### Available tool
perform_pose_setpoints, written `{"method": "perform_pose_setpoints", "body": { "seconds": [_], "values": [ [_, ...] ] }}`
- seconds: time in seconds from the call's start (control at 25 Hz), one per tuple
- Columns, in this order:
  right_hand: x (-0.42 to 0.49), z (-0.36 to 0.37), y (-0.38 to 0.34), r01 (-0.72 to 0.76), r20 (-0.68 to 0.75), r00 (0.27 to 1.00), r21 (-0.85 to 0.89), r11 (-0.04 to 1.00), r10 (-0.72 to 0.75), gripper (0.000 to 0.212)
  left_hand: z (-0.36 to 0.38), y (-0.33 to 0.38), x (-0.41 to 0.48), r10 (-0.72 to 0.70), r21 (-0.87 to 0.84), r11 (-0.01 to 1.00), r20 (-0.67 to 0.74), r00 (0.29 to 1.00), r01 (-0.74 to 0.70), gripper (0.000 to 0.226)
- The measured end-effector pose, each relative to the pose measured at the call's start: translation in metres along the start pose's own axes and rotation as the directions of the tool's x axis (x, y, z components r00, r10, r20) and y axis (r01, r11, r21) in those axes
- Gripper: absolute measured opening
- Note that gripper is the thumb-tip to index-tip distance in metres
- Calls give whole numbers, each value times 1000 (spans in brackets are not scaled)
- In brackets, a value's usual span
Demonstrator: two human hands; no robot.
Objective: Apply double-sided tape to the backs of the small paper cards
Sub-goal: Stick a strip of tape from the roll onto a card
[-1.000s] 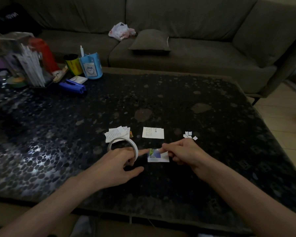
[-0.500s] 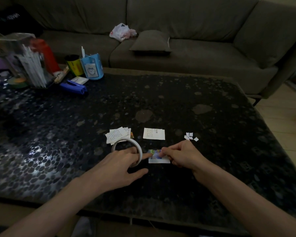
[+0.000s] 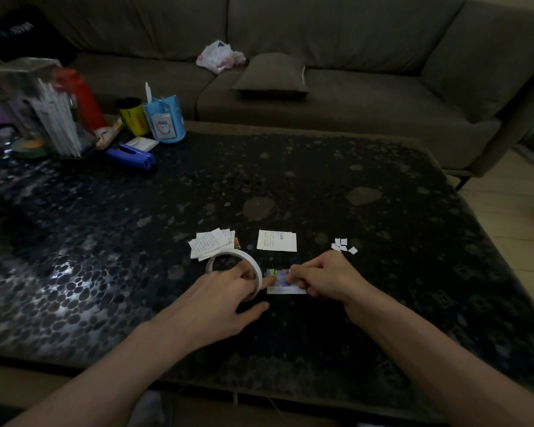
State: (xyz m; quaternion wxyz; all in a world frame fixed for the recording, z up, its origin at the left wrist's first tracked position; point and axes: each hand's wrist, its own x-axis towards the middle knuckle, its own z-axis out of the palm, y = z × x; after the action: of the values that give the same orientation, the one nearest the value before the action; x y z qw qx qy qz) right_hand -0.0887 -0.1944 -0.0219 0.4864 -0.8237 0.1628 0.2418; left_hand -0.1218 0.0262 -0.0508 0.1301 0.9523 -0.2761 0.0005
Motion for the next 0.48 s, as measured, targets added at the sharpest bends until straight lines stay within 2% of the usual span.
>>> {"method": "perform_pose_setpoints", "body": {
  "seconds": [0.12,0.48],
  "values": [
    [2,2,1,17,-11,1000,-21,1000,-17,25,1,1,0,27,33,999,-24,999,-26,55],
    [3,2,2,5,-9,1000,-9,1000,-5,22,-1,12,5,-9,135,991,50,999,2,53]
  ]
}}
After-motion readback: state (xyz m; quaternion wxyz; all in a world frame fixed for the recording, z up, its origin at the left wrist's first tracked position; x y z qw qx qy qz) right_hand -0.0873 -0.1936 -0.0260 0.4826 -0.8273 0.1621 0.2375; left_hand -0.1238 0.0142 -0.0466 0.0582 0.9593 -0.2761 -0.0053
